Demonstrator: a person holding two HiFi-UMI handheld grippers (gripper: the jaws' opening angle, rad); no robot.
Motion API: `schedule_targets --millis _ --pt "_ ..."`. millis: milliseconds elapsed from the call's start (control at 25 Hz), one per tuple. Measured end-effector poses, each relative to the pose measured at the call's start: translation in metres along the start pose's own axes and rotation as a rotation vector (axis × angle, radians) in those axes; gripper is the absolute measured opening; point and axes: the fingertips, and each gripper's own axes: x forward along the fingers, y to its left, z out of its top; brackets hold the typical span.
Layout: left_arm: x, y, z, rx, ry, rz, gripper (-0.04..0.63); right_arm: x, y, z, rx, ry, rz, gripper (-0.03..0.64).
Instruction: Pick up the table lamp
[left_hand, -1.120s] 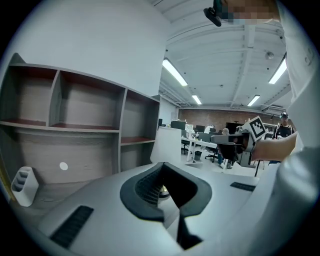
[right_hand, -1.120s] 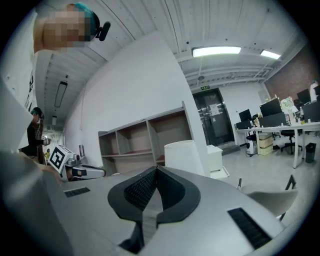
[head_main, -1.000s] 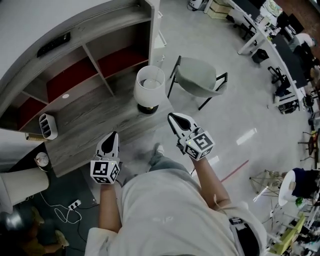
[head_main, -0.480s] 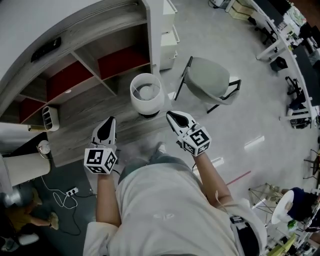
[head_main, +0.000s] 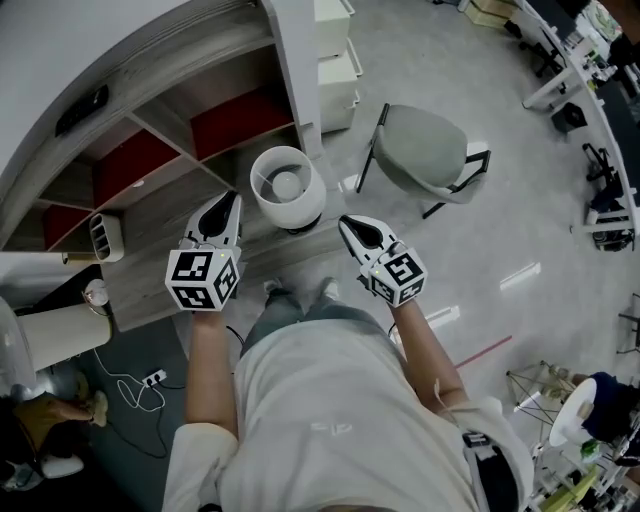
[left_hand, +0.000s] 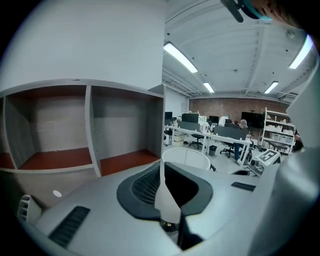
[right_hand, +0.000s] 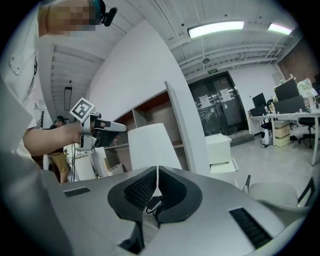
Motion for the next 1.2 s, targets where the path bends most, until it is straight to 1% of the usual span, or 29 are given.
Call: schedule_targets --millis 120,160,280,360,520,600,720,920,1040,1200 --pt "0.017 0.002 0.013 0.0 0.016 -0.01 0.06 -0.003 -0.006 -0.001 0.016 -0.007 -0.026 0.029" --pt "0.022 0.003 0.016 0.004 0.025 -0.013 0.078 -0.003 -0.008 -0.001 0.021 -0.011 -0.035 0.029" --pt "0.039 0.003 0.022 0.024 0.06 -0.02 0.106 -0.008 -0.013 -0.002 0.036 -0.019 -0.06 0.029" --pt "0.05 0.0 0.023 0.033 0.092 -0.035 0.12 -0.011 -0.017 -0.002 0.043 -0.023 -0.077 0.029" --pt "0.074 -0.003 0.017 0.019 0.176 -0.08 0.169 -0.013 -0.025 -0.001 0.059 -0.033 -0.119 0.029" --pt "0.084 -0.001 0.014 0.032 0.207 -0.083 0.17 -0.012 -0.027 0.0 0.065 -0.039 -0.139 0.029" --pt "0.098 -0.003 0.012 0.071 0.246 -0.095 0.17 -0.011 -0.029 -0.001 0.075 -0.039 -0.168 0.029" --pt "0.111 -0.005 0.003 0.115 0.294 -0.122 0.17 -0.007 -0.031 -0.003 0.09 -0.039 -0.205 0.029" --pt "0.115 -0.007 -0.004 0.108 0.319 -0.137 0.169 -0.003 -0.03 -0.004 0.093 -0.038 -0.217 0.029" --pt "0.115 -0.009 -0.006 0.082 0.324 -0.176 0.158 0.002 -0.028 -0.004 0.101 -0.037 -0.229 0.029"
